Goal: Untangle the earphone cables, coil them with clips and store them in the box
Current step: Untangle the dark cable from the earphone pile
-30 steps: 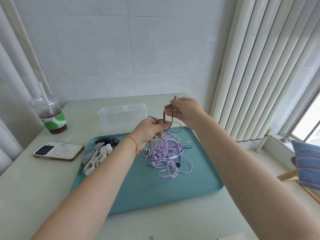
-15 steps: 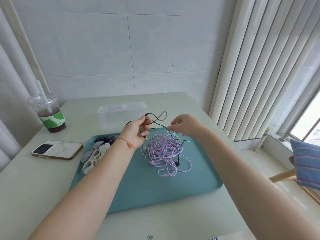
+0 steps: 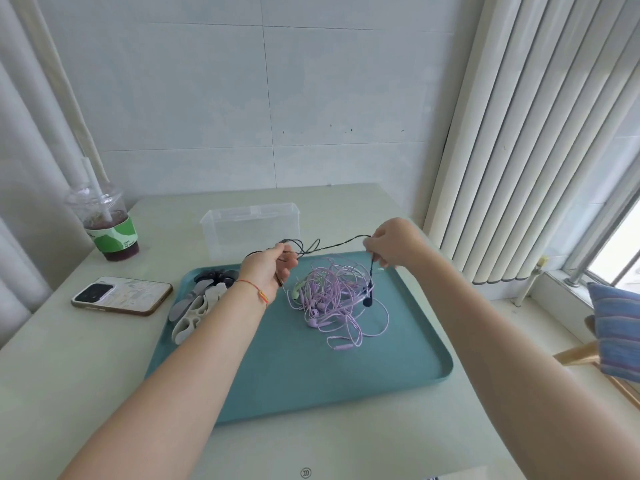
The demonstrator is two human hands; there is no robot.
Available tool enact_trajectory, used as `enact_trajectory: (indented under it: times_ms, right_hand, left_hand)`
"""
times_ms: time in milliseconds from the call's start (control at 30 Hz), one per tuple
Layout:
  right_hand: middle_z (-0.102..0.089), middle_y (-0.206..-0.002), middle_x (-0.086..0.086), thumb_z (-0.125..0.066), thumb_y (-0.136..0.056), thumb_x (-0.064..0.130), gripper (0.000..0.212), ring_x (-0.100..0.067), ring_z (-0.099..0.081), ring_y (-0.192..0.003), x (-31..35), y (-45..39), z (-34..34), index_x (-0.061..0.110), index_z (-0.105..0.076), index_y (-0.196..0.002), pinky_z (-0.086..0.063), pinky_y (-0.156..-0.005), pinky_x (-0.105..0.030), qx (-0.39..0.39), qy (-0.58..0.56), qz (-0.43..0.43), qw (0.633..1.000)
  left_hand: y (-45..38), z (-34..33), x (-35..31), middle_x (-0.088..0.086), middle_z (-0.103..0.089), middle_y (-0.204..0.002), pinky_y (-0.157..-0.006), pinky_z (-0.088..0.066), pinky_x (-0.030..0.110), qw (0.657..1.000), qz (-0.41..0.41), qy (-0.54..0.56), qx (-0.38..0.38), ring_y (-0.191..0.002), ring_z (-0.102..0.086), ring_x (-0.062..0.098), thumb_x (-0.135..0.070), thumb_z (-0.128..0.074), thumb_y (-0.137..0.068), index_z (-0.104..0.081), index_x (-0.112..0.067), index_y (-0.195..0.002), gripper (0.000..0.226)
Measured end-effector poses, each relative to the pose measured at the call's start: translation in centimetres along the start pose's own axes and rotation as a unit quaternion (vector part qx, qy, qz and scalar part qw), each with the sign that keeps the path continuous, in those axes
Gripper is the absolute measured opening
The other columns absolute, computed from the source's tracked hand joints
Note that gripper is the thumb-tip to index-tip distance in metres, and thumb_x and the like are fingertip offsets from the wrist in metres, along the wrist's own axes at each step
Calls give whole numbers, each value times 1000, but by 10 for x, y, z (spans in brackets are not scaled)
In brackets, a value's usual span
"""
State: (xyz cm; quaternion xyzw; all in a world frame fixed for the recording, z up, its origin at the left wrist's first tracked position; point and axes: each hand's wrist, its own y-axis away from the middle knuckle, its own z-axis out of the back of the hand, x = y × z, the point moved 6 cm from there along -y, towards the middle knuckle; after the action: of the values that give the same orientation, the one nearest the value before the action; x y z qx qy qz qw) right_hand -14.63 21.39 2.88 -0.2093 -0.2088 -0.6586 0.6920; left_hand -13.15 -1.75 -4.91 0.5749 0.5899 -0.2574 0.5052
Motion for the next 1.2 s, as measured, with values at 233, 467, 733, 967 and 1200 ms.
enact_trajectory:
  times_ms: [233, 467, 733, 967, 1200]
  right_hand:
    - [-64, -66, -7, -59, -95, 23, 27, -13, -58, -46, 26, 7, -5, 8, -65, -73, -45, -43, -21, 79, -235, 35, 968]
    - [-64, -73, -10, -59, -93, 9, 14, -18, -61, -57, 37, 7, -13, 1, -66, -84, -57, -56, -22, 97, -287, 55, 952]
    - [-63, -75, -13, -57, -92, 2, 10, -16, -62, -54, 31, 13, -4, 0, -67, -91, -56, -54, -20, 80, -279, 54, 955]
    - [-63, -74, -16, -51, -96, 8, 14, -23, -59, -51, 11, 18, 10, 4, -63, -91, -56, -52, -26, 24, -359, 37, 932]
    - [-64, -69, -15, -46, -98, 8, 15, -23, -61, -51, 10, 16, 4, 5, -59, -91, -54, -49, -26, 17, -417, 25, 908]
  left_hand:
    - [8, -15, -1, 9, -57, -62, -48, -36, 22, 959, -31, -280, 7, -56, -56, 22, -20, -61, -87, -57, -8, -70, 20]
    - [42, -27, -40, 12, -50, -74, -67, -34, 30, 660, -196, -724, -51, -75, -46, 30, -29, -37, -98, -48, -7, -67, 40]
    - [68, -87, -34, -5, -60, -75, -61, -35, 13, 722, -358, -581, 113, -71, -52, 13, -24, -60, -88, -76, -17, -84, 18]
    - [50, -91, 6, 5, -65, -63, -52, -44, 20, 730, -266, -615, 135, -53, -58, 16, -32, -66, -82, -74, -13, -72, 23]
    - [48, -95, 9, -3, -62, -90, -72, -44, 25, 711, -290, -628, 126, -83, -56, 16, -32, -76, -74, -72, -28, -95, 22]
